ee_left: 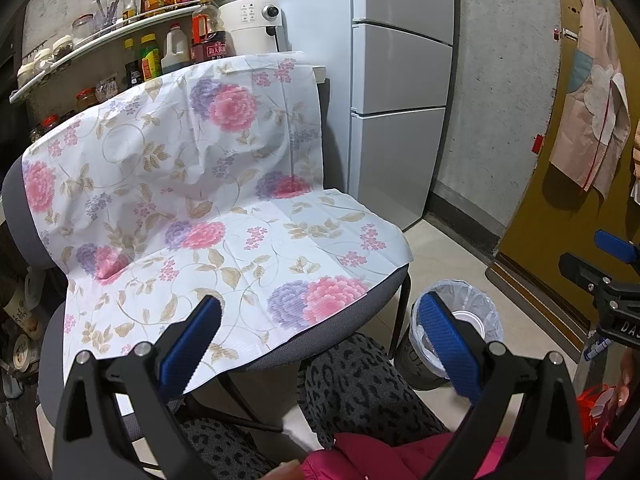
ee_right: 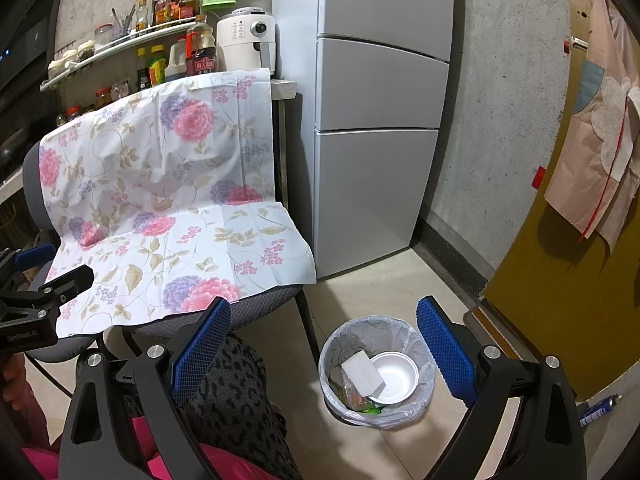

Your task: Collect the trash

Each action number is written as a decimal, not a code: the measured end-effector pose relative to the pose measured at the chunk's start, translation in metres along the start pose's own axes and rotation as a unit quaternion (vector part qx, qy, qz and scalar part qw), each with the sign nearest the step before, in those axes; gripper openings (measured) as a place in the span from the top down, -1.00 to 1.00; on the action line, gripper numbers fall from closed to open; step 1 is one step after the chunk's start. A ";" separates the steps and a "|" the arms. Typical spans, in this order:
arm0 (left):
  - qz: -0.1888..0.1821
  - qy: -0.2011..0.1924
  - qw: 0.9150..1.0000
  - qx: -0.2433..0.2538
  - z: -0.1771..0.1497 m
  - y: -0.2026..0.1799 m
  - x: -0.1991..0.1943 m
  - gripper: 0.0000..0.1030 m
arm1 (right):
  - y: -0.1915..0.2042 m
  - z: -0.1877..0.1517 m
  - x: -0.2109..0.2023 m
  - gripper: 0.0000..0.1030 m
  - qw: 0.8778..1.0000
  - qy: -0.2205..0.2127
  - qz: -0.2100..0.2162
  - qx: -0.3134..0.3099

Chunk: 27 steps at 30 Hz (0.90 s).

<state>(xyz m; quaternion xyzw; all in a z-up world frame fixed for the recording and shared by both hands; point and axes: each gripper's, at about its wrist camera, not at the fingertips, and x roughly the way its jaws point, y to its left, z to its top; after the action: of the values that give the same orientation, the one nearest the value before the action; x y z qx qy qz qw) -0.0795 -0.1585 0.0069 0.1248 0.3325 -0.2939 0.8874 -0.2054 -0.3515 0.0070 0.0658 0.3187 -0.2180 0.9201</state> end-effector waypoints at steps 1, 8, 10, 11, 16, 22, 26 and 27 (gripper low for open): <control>0.000 0.000 1.000 0.000 0.000 0.000 0.000 -0.87 | 0.000 0.000 0.000 -0.81 1.000 0.000 0.000 0.000; -0.001 0.000 1.000 0.000 0.000 0.001 0.000 -0.87 | 0.000 0.000 0.000 -0.81 1.000 0.000 0.000 0.000; -0.001 0.000 1.000 0.000 0.000 0.001 0.000 -0.87 | 0.000 0.000 0.000 -0.81 1.000 0.000 0.000 0.000; -0.001 0.000 1.000 0.000 0.000 0.001 0.000 -0.87 | 0.000 0.001 0.000 -0.81 1.000 0.000 0.001 0.000; 0.000 -0.001 1.000 -0.001 0.000 0.001 0.000 -0.87 | 0.000 0.001 0.000 -0.81 1.000 0.000 0.000 -0.001; 0.000 -0.001 1.000 -0.001 0.000 0.001 0.000 -0.87 | 0.001 0.001 0.000 -0.81 1.000 0.001 -0.001 0.000; 0.001 -0.002 1.000 -0.003 -0.001 0.001 0.000 -0.87 | 0.000 0.001 0.001 -0.81 1.000 0.001 0.000 -0.001; 0.001 -0.001 1.000 -0.002 -0.001 0.001 0.000 -0.87 | 0.000 0.000 0.001 -0.81 1.000 0.001 0.000 0.000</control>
<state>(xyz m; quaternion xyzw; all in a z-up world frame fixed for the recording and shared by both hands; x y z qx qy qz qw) -0.0790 -0.1577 0.0063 0.1227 0.3318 -0.2924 0.8884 -0.2044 -0.3516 0.0068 0.0655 0.3195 -0.2180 0.9198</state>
